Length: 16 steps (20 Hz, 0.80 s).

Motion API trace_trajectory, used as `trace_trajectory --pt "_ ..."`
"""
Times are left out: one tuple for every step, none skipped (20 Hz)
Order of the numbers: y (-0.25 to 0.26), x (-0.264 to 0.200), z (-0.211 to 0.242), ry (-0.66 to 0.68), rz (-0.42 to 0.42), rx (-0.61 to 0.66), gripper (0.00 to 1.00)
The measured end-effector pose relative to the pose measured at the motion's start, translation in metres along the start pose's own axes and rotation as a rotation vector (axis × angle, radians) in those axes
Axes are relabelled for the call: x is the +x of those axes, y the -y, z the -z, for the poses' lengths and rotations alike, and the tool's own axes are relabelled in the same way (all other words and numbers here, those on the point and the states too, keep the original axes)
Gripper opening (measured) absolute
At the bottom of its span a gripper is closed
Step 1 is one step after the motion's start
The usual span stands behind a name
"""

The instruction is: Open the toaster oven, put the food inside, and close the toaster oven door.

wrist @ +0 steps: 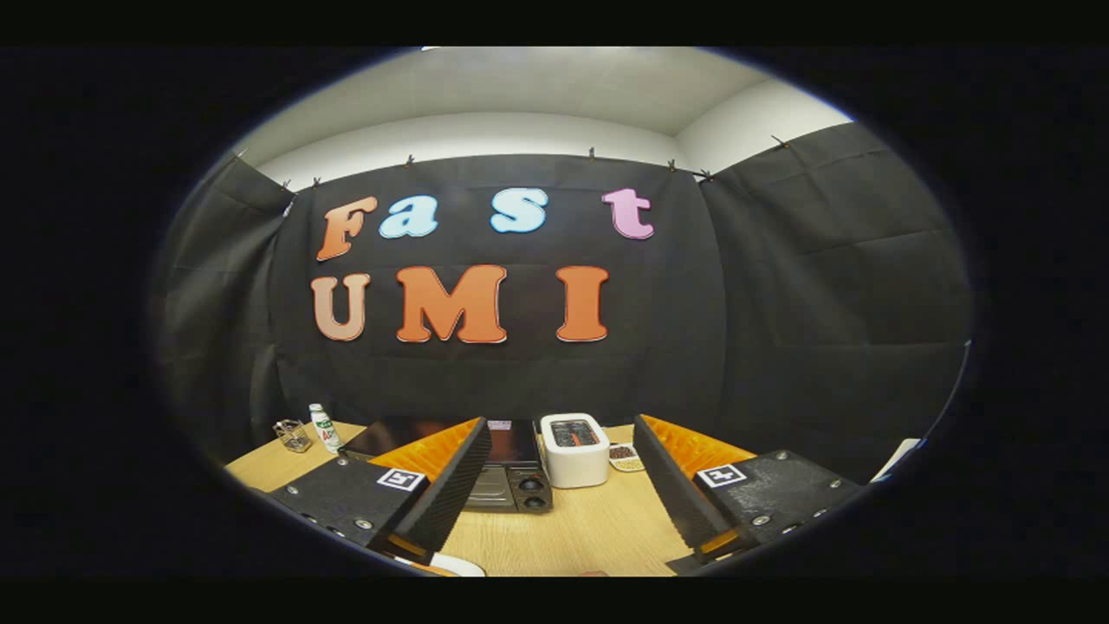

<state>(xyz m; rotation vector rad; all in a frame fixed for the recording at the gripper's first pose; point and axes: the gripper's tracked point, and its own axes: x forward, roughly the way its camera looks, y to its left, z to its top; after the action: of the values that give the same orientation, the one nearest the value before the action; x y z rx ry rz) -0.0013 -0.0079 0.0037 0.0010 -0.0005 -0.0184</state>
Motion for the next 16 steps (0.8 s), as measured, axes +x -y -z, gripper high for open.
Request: trace_trajectory --pt "-0.001 -0.001 0.0 0.001 0.001 0.001 0.98" --pt "-0.002 0.001 0.001 -0.001 0.0 0.001 0.98" --pt "-0.005 0.002 0.003 -0.006 0.0 0.0 0.98" --pt "-0.007 0.002 0.005 -0.011 -0.001 0.0 0.98" --pt "-0.01 0.004 0.008 -0.019 -0.002 -0.001 0.98" --pt "-0.014 0.006 0.01 -0.025 -0.007 -0.002 0.98" --pt "-0.018 0.008 0.012 -0.033 -0.007 0.0 0.98" --pt "-0.022 0.011 0.014 -0.036 -0.006 0.002 0.98" --pt "-0.029 0.014 0.017 -0.042 -0.011 0.003 0.98" --pt "-0.038 0.017 0.021 -0.048 -0.018 0.002 0.98" --pt "-0.046 0.023 0.025 -0.057 -0.026 -0.002 0.98" --pt "-0.054 0.027 0.028 -0.064 -0.033 -0.005 0.98" --pt "-0.063 0.033 0.031 -0.071 -0.039 -0.006 0.98" --pt "-0.073 0.038 0.034 -0.079 -0.048 -0.002 0.98" --pt "-0.083 0.043 0.039 -0.091 -0.06 0.008 0.98" --pt "-0.096 0.049 0.045 -0.106 -0.075 0.018 0.98"
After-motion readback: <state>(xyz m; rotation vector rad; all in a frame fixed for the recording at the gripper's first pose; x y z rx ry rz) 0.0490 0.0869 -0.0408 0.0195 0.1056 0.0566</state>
